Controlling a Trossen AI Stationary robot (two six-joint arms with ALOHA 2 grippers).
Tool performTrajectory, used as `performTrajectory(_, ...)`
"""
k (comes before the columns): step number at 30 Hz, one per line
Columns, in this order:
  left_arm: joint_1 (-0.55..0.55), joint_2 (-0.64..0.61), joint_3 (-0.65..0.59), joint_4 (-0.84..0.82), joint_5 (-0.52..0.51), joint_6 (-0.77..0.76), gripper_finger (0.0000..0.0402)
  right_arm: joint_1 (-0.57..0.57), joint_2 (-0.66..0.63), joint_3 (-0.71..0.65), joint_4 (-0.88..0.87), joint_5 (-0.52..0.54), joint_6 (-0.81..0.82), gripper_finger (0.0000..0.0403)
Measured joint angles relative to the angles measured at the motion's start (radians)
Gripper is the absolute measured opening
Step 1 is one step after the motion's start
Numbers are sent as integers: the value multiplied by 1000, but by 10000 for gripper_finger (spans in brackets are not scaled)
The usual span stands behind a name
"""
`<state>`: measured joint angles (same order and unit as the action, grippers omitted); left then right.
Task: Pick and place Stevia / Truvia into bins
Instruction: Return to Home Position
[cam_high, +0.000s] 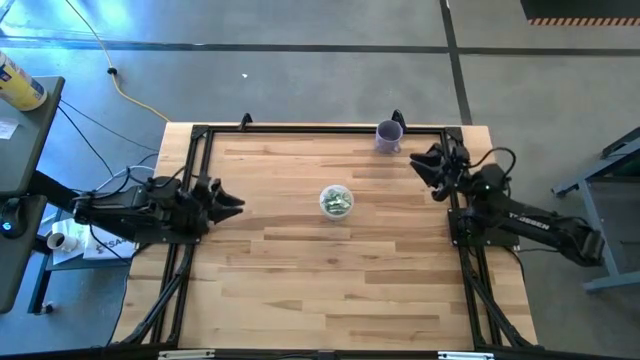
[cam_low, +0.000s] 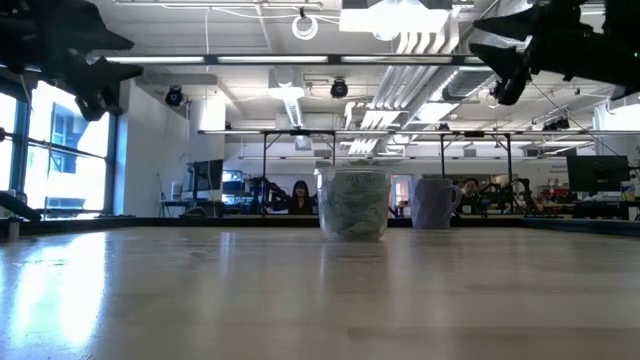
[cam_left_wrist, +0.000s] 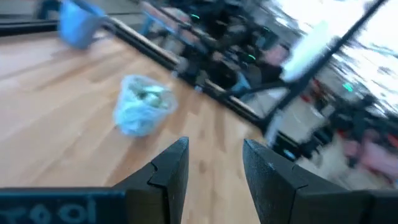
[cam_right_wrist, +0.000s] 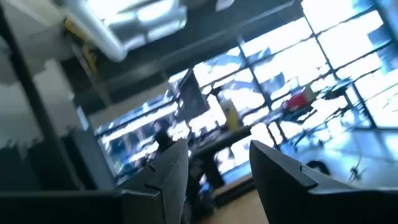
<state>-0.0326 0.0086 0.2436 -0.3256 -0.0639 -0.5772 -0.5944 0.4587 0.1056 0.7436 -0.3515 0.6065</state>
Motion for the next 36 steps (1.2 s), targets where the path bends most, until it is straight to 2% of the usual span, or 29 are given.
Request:
performTrajectory(3,0,15,-16,25,49,23,184,18,-1,-71,88,82,45,158)
performTrajectory(6,0,5,-34,45,49,16,184,35,-2,-94,123,79,82,154)
performTrajectory(12,1,-1,-36,18,-78,24,184,36,-1,-89,112,7,-6,157)
performTrajectory(16,1,-2,-39,-8,-85,19,184,17,-2,-89,107,-67,-68,162)
performTrajectory(19,0,-2,-71,-4,-130,-35,184,-7,-2,-89,95,-147,-136,163)
performTrajectory(26,0,-2,-131,-12,-158,-168,184,-70,-2,-89,-14,-153,-141,156)
performTrajectory(28,0,0,-131,-23,-170,-138,184,-79,-2,-89,-53,-137,-141,157)
performTrajectory(33,0,10,-130,-30,-293,113,184,-86,-2,-89,-181,-84,-136,162)
performTrajectory(36,0,8,-130,-29,-321,188,184,-86,-2,-89,-254,-65,-136,163)
